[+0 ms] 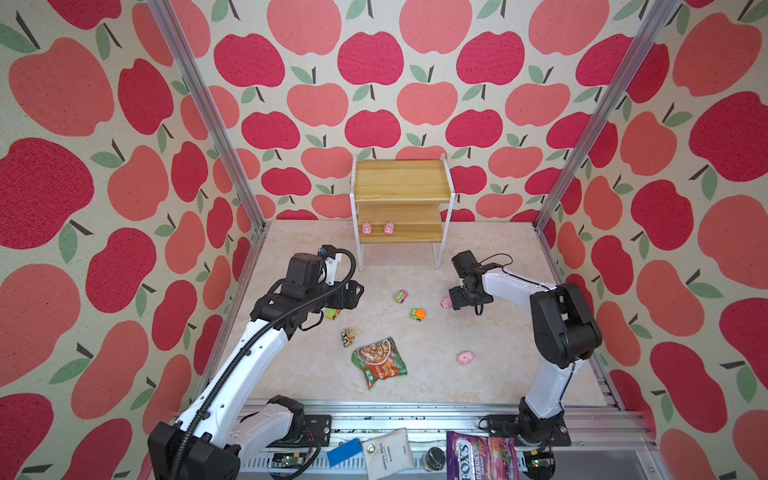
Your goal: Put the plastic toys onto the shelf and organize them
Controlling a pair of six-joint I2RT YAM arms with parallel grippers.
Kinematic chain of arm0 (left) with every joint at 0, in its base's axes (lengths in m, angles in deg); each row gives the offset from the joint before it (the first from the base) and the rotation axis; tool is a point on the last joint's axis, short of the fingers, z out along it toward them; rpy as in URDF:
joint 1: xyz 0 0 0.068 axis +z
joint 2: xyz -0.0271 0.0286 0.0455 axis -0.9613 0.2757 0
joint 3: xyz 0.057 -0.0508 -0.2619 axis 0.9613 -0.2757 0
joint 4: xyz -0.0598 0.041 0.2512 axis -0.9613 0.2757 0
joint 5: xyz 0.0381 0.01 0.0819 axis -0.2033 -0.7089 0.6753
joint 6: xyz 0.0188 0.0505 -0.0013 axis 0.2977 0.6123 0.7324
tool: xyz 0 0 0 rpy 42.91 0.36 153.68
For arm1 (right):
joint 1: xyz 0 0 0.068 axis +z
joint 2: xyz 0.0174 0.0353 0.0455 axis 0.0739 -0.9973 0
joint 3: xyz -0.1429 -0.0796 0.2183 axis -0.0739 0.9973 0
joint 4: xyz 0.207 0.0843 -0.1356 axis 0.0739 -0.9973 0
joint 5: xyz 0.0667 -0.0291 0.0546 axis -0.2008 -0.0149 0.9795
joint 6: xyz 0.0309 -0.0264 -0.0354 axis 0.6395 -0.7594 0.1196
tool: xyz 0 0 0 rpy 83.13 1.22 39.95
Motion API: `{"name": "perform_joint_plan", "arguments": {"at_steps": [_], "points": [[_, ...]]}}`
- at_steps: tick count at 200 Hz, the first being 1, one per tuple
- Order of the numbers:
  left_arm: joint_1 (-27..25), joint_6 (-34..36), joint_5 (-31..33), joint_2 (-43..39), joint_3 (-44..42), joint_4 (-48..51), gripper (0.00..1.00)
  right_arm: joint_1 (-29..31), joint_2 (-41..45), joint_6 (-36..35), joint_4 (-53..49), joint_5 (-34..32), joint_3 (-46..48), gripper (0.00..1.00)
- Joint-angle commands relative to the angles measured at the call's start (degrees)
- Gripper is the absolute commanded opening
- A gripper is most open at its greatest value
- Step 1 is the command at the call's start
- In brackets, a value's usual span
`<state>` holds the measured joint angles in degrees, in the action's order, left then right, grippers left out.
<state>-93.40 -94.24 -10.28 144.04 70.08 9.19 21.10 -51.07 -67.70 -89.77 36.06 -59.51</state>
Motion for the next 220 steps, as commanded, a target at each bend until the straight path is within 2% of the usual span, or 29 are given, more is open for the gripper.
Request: {"name": "perform_joint_plan", "arguments": {"at_steps": [1, 38, 81, 141, 178, 190, 220], "points": [[-0.2, 1.2, -0.2, 0.6, -0.5, -0.7, 0.92, -0.3, -2.0, 1.7, 1.1, -0.6, -2.9, 0.83], [-0.1, 1.3, -0.2, 0.8, -0.5, -0.8, 0.92, -0.3, -3.7, 4.0, 3.3, -0.2, -4.2, 0.83], [0.1, 1.3, -0.5, 0.8, -0.6, -0.9, 0.92, -0.3, -1.1, 5.5, 9.7, 3.5, -1.4, 0.85], [-0.4, 2.3, -1.5, 0.1, -1.5, -2.1, 0.95, -0.4, 11.3, 4.8, 23.9, 8.2, 10.6, 0.89], [-1.5, 2.5, -1.1, -0.6, -1.4, -1.7, 0.95, 0.0, 21.2, 5.2, 31.1, 11.2, 21.4, 0.88], [-1.7, 2.6, -1.1, -1.0, -1.4, -1.7, 0.95, 0.9, 24.2, 6.5, 34.6, 12.8, 26.2, 0.87], [-1.8, 2.7, -1.4, -1.7, -1.4, -1.9, 0.94, 5.8, 28.1, 10.3, 43.3, 11.3, 35.7, 0.82]]}}
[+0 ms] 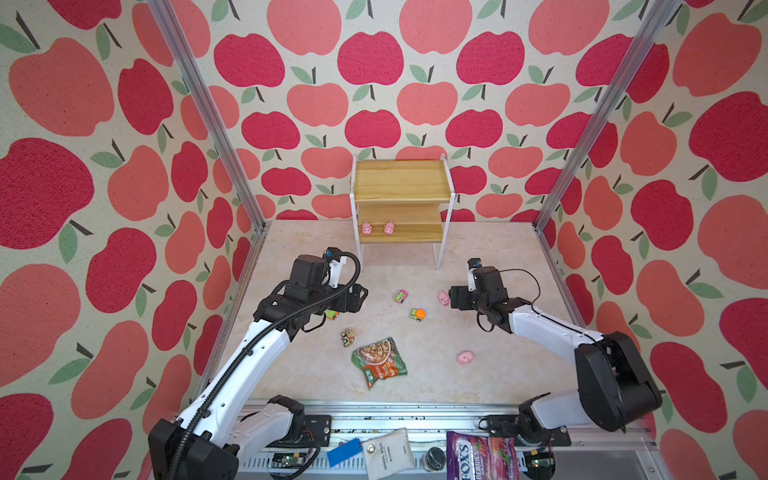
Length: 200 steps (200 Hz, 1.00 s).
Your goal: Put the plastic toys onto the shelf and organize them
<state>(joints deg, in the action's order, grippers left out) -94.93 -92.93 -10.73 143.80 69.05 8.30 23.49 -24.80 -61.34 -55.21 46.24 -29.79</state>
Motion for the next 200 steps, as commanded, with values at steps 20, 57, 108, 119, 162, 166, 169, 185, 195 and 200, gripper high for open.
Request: {"name": "perform_joint_plan", "arguments": {"at_steps": [20, 57, 108, 119, 162, 166, 169, 185, 195, 200], "points": [[-0.3, 1.4, -1.0, -2.3, -0.6, -1.3, 0.95, 4.9, 2.0, 5.6, 13.5, 0.6, 9.5, 0.77], [-0.3, 1.6, -0.9, -3.4, -0.6, -1.2, 0.95, 5.3, -2.2, 5.0, 15.7, 0.7, 8.4, 0.67], [-0.4, 1.9, -0.2, -4.1, -0.7, -1.1, 0.95, 5.4, -8.9, 3.2, 18.3, 0.7, 6.2, 0.59], [-0.4, 1.9, -0.2, -4.1, -0.7, -1.1, 0.94, 5.5, -9.9, 2.6, 20.0, 0.7, 6.5, 0.58], [-0.4, 2.0, 0.2, -4.2, -0.7, -1.2, 0.95, 5.6, -12.9, 1.0, 25.6, -1.1, 7.7, 0.53], [-0.4, 2.0, 0.4, -4.2, -0.7, -1.2, 0.95, 5.7, -13.1, 1.0, 26.3, -1.4, 7.9, 0.53], [-0.4, 2.0, 0.5, -4.3, -0.8, -1.2, 0.95, 5.7, -13.2, 0.9, 26.8, -1.6, 8.1, 0.53], [-0.3, 2.0, 0.8, -4.6, -0.9, -1.5, 0.94, 5.7, -14.2, 0.2, 29.5, -2.1, 8.7, 0.52], [-0.3, 2.0, 1.0, -4.7, -1.0, -1.6, 0.94, 5.7, -15.2, -0.2, 30.6, -2.4, 8.7, 0.52], [-0.3, 2.0, 1.2, -4.8, -1.0, -1.7, 0.94, 5.7, -15.6, -0.5, 31.3, -2.5, 8.7, 0.51]]}}
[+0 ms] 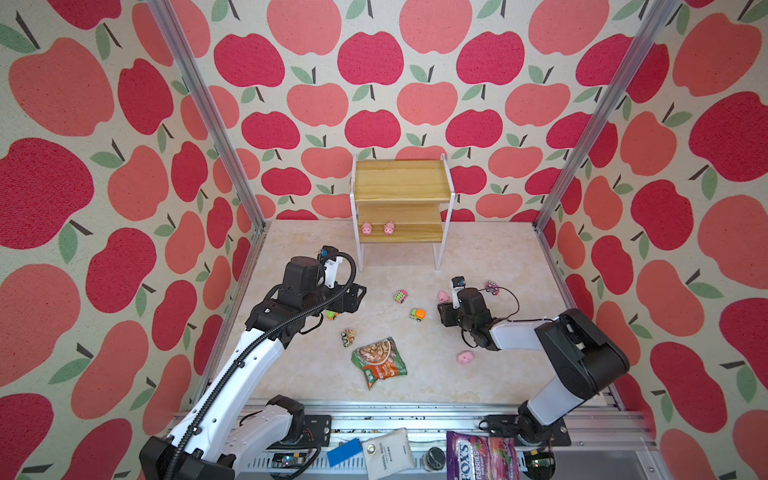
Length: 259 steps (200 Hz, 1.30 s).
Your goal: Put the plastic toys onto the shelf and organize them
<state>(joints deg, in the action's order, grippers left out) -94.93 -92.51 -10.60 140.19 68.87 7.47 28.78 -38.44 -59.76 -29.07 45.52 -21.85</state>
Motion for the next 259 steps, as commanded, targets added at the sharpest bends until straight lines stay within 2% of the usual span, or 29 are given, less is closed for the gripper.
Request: {"name": "perform_joint_plan", "arguments": {"at_steps": [1, 84, 115, 141, 184, 229, 259], "points": [[-0.3, 1.6, 1.1, -1.3, -0.8, -0.8, 0.94, 0.4, -2.1, -2.1, 5.3, -1.8, 0.8, 0.51], [-0.3, 1.6, 2.7, -2.7, -1.8, -2.3, 0.94, 0.4, -8.3, -4.7, 19.8, -2.1, 5.3, 0.40], [-0.3, 1.5, 2.9, -3.5, -2.6, -3.3, 0.93, 0.5, -6.9, -6.4, 21.7, -1.4, 6.2, 0.22], [-0.3, 1.6, 3.3, -3.4, -2.5, -3.1, 0.93, 0.4, -2.2, -8.2, 16.6, -0.7, 5.4, 0.13], [0.0, 1.6, 3.5, -2.9, -2.4, -2.8, 0.93, 0.4, 5.3, -8.8, 8.1, 2.3, 4.1, 0.06], [0.3, 1.6, 3.4, -2.5, -2.0, -2.4, 0.93, 1.8, 11.4, -8.7, -0.6, 4.4, 1.4, 0.05], [0.4, 1.4, 3.1, -2.6, -1.9, -2.5, 0.93, 5.5, 14.4, -8.6, -8.0, 0.9, -4.4, 0.05]]}}
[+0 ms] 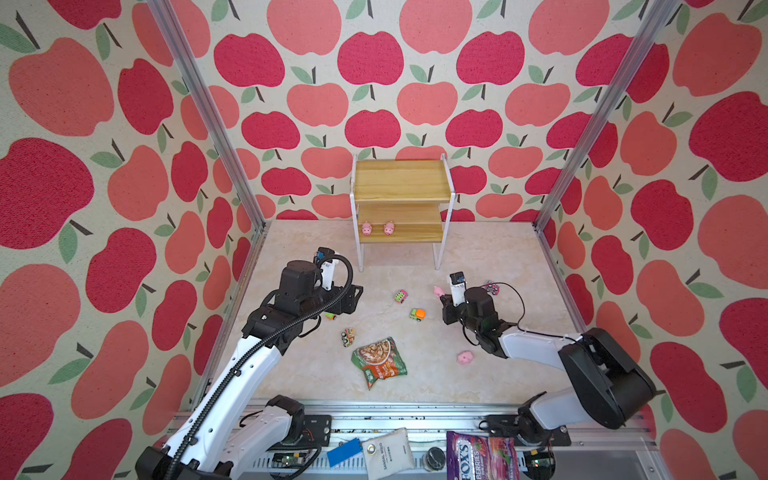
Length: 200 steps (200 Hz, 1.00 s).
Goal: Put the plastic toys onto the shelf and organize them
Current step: 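Carry the pig with the right gripper over the lower shelf beside the pigs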
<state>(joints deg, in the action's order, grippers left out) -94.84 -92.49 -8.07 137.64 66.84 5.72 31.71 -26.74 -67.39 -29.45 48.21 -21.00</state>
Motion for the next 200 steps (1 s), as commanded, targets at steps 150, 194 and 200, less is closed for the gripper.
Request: {"name": "perform_joint_plan", "arguments": {"at_steps": [150, 194, 200], "points": [[0.3, 1.6, 2.9, -3.2, 0.1, -0.3, 0.92, 9.1, -23.2, 11.9, -24.7, -26.5, -49.5, 0.07], [2.4, 1.4, 2.9, -4.6, 0.2, -0.4, 0.92, 8.6, -28.9, 11.1, -25.4, -30.5, -56.5, 0.08], [2.5, 1.3, 2.7, -4.7, 0.2, -0.5, 0.92, 8.5, -29.6, 11.2, -25.7, -30.7, -57.3, 0.08]]}}
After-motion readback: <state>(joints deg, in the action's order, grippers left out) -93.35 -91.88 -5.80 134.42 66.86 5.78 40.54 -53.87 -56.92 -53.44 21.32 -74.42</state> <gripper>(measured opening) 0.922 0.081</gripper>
